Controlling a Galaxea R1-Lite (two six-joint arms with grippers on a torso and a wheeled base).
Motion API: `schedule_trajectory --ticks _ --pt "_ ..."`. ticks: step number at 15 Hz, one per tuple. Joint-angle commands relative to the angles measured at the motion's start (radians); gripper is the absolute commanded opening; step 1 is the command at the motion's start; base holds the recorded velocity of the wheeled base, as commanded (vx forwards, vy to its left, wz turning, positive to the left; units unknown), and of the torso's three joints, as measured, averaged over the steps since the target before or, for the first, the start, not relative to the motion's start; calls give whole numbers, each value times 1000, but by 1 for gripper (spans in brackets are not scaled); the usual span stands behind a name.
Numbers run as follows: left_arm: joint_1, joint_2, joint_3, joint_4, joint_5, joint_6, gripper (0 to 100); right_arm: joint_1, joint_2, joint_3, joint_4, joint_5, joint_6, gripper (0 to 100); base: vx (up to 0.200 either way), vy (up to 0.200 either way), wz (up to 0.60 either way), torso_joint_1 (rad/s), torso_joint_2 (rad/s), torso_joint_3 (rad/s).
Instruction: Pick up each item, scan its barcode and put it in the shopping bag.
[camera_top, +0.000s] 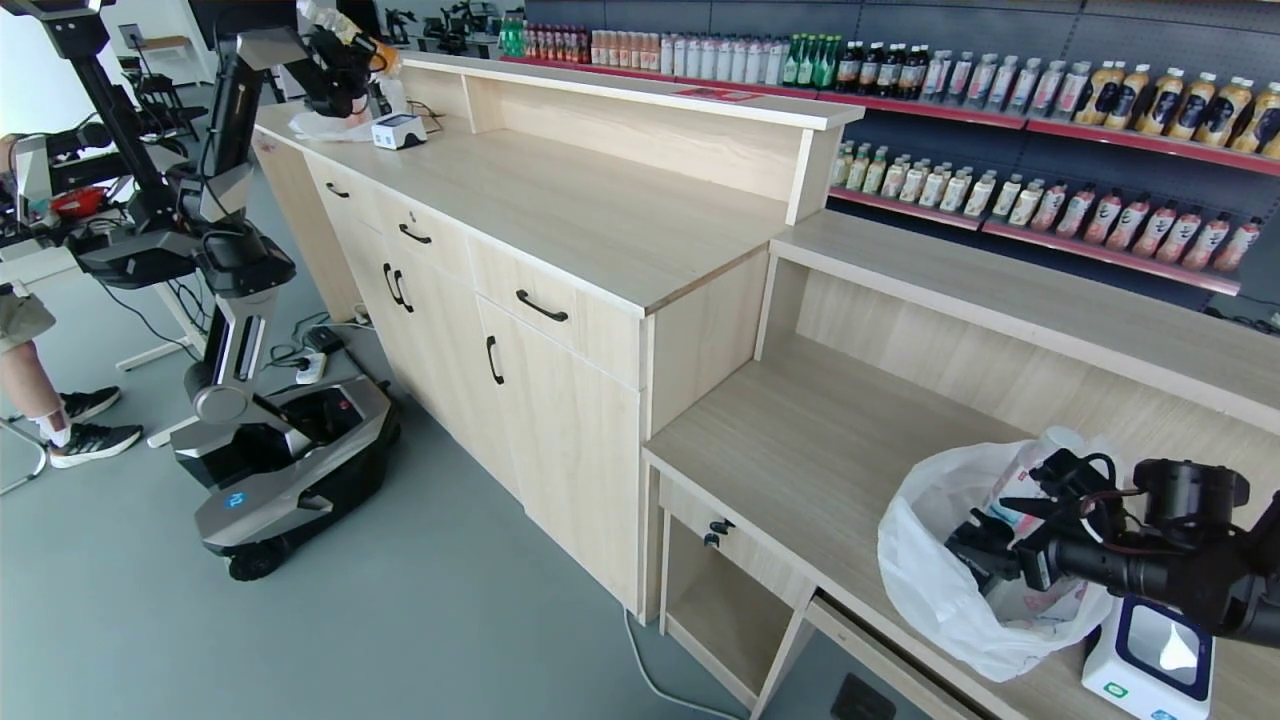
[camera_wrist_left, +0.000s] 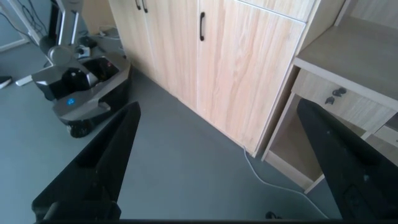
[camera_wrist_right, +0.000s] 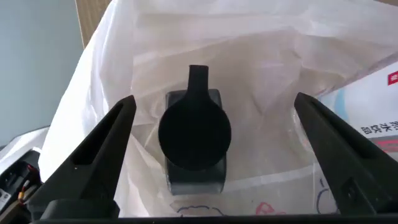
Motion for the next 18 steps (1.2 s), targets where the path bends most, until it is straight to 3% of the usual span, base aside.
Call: schedule_trajectory --ticks 1,7,9,10,12,15,16,18 --pt "1 0 0 0 0 0 100 -23 -124 -3 2 1 21 100 0 0 0 0 0 0" --pt "1 0 0 0 0 0 100 -140 -485 65 175 -10 14 100 0 0 0 0 0 0" --pt "1 0 0 0 0 0 100 -188 -618 82 229 -119 0 100 0 0 0 0 0 0" --pt "1 0 0 0 0 0 100 -217 -686 92 240 -236 0 100 0 0 -600 17 2 -2" --pt "1 0 0 0 0 0 100 -283 -753 112 292 -257 17 100 0 0 -600 2 0 7" --pt "1 0 0 0 0 0 100 -470 -856 132 562 -409 17 100 0 0 -600 11 1 4" --pt "1 0 0 0 0 0 100 -545 -888 132 686 -438 15 100 0 0 -600 2 -2 7" --pt "1 0 0 0 0 0 100 -623 -931 132 789 -444 15 100 0 0 -600 0 2 2"
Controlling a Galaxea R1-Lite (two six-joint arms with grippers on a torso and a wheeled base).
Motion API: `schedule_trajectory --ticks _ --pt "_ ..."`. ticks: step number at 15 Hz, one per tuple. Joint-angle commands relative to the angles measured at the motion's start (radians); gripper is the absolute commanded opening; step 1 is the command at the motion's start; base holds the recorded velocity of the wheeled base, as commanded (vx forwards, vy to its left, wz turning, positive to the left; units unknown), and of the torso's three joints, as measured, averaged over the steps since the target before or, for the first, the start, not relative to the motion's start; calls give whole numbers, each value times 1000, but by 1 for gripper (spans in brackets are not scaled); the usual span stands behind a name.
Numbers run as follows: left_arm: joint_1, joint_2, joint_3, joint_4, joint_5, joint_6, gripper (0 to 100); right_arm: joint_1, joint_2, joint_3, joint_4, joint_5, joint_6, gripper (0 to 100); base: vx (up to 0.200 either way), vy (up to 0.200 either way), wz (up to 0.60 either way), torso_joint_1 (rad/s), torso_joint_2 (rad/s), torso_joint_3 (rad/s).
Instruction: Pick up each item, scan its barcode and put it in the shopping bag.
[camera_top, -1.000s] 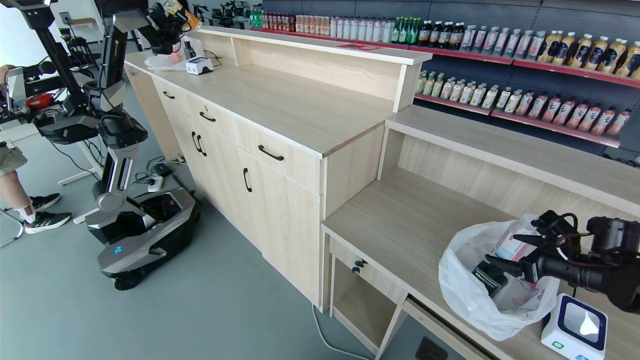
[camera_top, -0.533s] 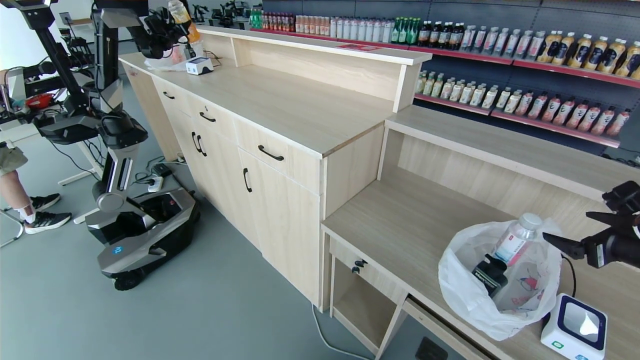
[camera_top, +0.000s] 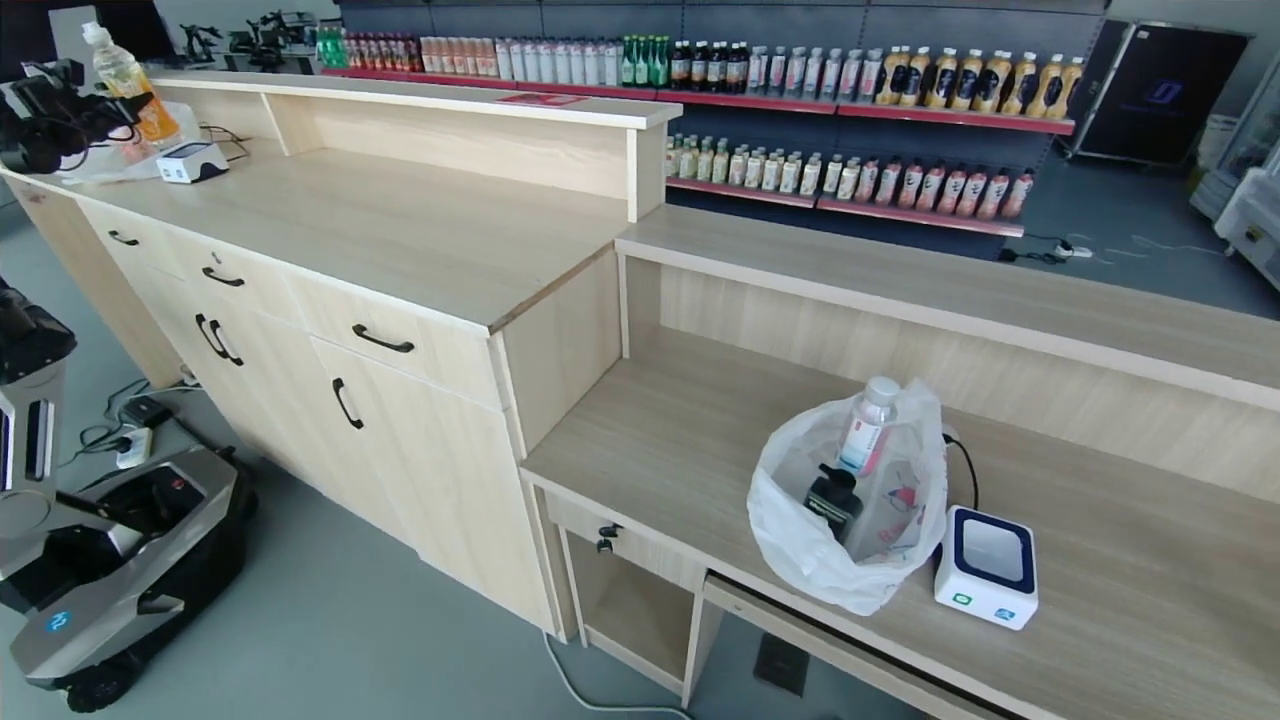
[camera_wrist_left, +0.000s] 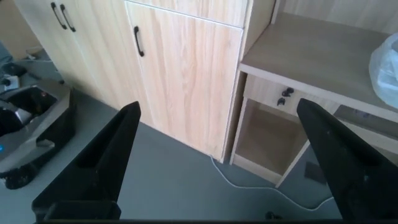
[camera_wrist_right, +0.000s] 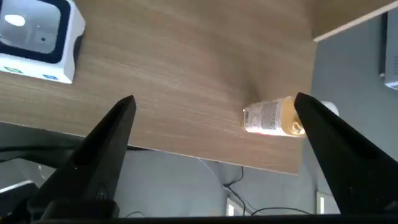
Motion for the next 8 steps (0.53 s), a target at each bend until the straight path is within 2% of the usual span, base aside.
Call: schedule_trajectory --ticks 1,3,5,8 --pt "1 0 0 0 0 0 100 -100 -90 2 41 -7 0 100 0 0 -600 2 2 2" --pt "1 0 0 0 0 0 100 -124 -105 3 33 -9 4 100 0 0 -600 -2 0 5" --pt "1 0 0 0 0 0 100 -124 -58 2 6 -3 79 100 0 0 0 0 0 0" --pt "1 0 0 0 0 0 100 -124 80 5 -146 0 170 100 0 0 0 0 0 0"
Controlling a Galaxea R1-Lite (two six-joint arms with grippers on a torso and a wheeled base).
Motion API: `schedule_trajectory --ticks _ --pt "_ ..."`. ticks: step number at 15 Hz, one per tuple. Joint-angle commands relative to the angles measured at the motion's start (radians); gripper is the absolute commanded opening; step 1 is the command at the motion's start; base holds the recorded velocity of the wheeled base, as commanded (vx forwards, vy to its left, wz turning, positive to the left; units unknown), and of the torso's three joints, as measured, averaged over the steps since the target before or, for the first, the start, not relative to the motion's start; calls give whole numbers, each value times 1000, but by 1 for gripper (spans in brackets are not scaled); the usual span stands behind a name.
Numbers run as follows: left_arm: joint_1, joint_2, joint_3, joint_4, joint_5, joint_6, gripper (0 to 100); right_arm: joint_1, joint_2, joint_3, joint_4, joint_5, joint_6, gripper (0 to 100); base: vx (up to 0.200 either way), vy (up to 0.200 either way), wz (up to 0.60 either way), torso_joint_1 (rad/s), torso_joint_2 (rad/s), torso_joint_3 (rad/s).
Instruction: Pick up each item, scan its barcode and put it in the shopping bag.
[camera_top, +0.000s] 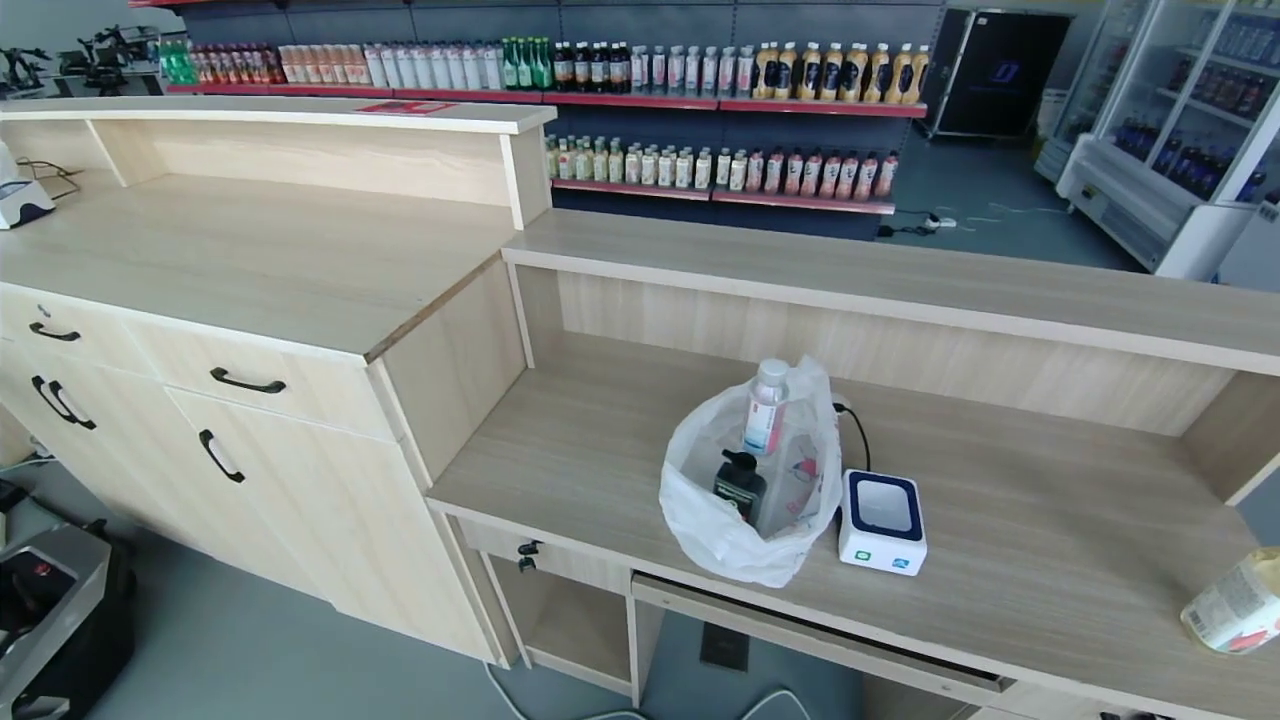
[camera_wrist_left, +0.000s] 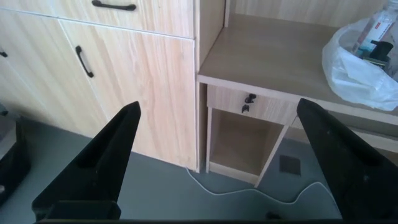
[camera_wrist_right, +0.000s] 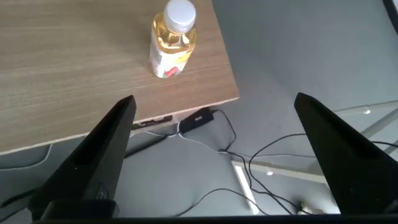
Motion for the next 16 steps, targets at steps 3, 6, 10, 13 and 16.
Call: schedule_trajectory --ticks 3,6,10,13,16 --pt "0 0 0 0 0 0 100 -2 221 3 -217 -1 9 100 0 0 0 0 0 0" --pt "0 0 0 0 0 0 100 -2 210 6 -241 -3 5 100 0 0 0 0 0 0" --pt "0 0 0 0 0 0 100 -2 198 9 -237 -32 -22 100 0 0 -450 -37 65 29" --pt "0 0 0 0 0 0 100 -2 251 12 -228 -1 -4 100 0 0 0 -18 62 24" --pt "0 0 0 0 0 0 100 -2 399 5 -366 201 -1 100 0 0 0 0 0 0"
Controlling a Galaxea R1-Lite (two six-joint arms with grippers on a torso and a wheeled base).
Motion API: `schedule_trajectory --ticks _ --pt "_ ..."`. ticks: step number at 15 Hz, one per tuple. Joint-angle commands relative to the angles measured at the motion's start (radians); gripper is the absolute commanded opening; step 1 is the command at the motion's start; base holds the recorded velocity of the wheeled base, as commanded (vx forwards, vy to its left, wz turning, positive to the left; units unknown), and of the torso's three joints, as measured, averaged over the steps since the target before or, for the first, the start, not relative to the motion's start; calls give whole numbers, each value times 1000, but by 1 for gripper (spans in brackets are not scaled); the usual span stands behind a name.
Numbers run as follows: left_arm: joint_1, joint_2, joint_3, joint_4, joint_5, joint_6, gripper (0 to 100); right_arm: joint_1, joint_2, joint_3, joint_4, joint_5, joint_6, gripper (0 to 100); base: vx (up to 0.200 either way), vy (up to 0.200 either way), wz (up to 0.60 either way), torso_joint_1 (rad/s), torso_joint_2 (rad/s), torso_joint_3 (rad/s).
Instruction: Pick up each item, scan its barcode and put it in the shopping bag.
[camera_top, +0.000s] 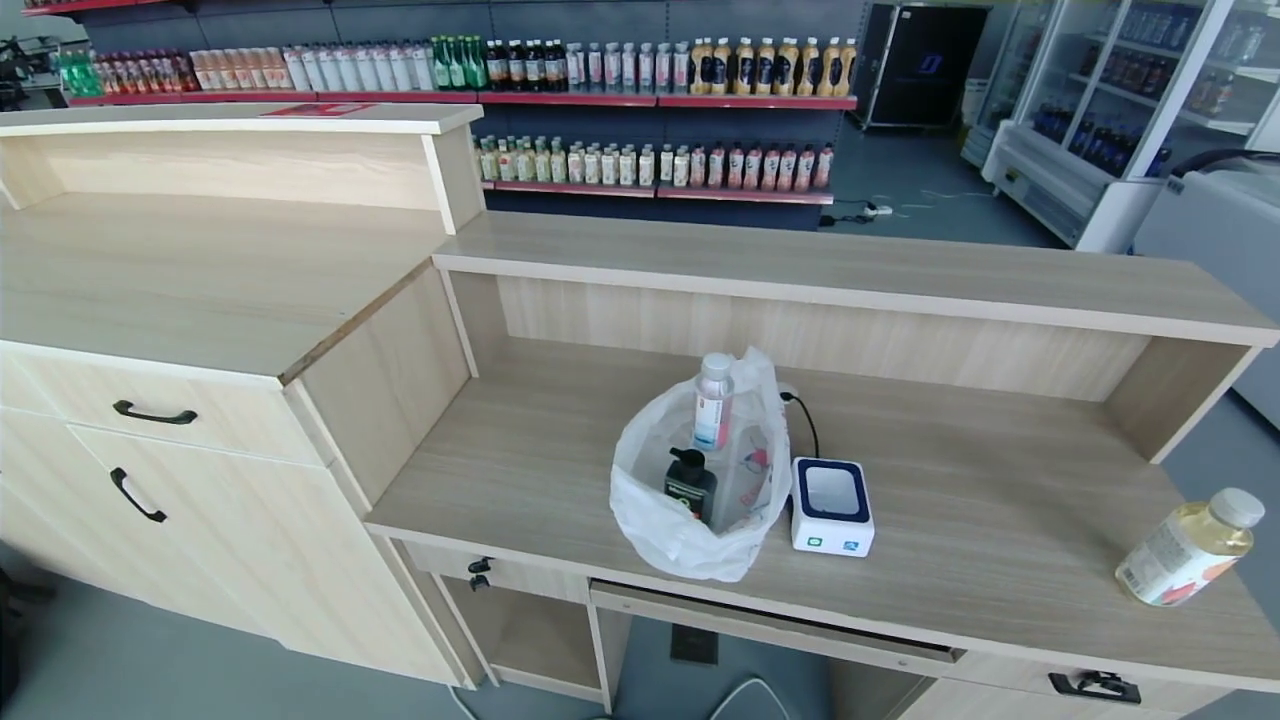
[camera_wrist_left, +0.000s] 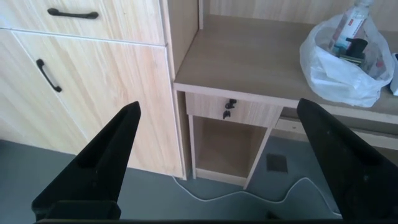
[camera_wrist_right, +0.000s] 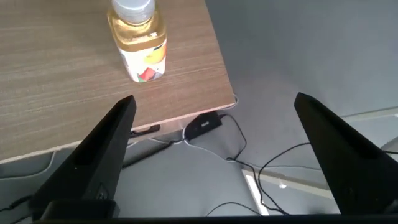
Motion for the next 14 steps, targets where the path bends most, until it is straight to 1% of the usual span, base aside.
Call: schedule_trajectory --ticks 1,2,3,4,9,10,11,14 --pt "1 0 0 0 0 0 100 -1 132 -5 -107 98 -4 100 0 0 0 0 0 0" --pt "1 0 0 0 0 0 100 -1 168 -7 -135 149 -28 100 0 0 0 0 0 0" --pt "1 0 0 0 0 0 100 -1 201 -7 -141 164 -91 100 0 0 0 0 0 0" --pt "1 0 0 0 0 0 100 -1 232 -8 -153 166 -114 100 0 0 0 0 0 0" --pt "1 0 0 0 0 0 100 -1 362 -27 -270 192 -147 100 0 0 0 0 0 0" --pt "1 0 0 0 0 0 100 -1 362 -27 -270 193 -147 100 0 0 0 0 0 0" --pt "1 0 0 0 0 0 100 -1 396 -28 -299 212 -147 100 0 0 0 0 0 0" --pt "1 0 0 0 0 0 100 -1 438 -45 -304 250 -144 100 0 0 0 0 0 0"
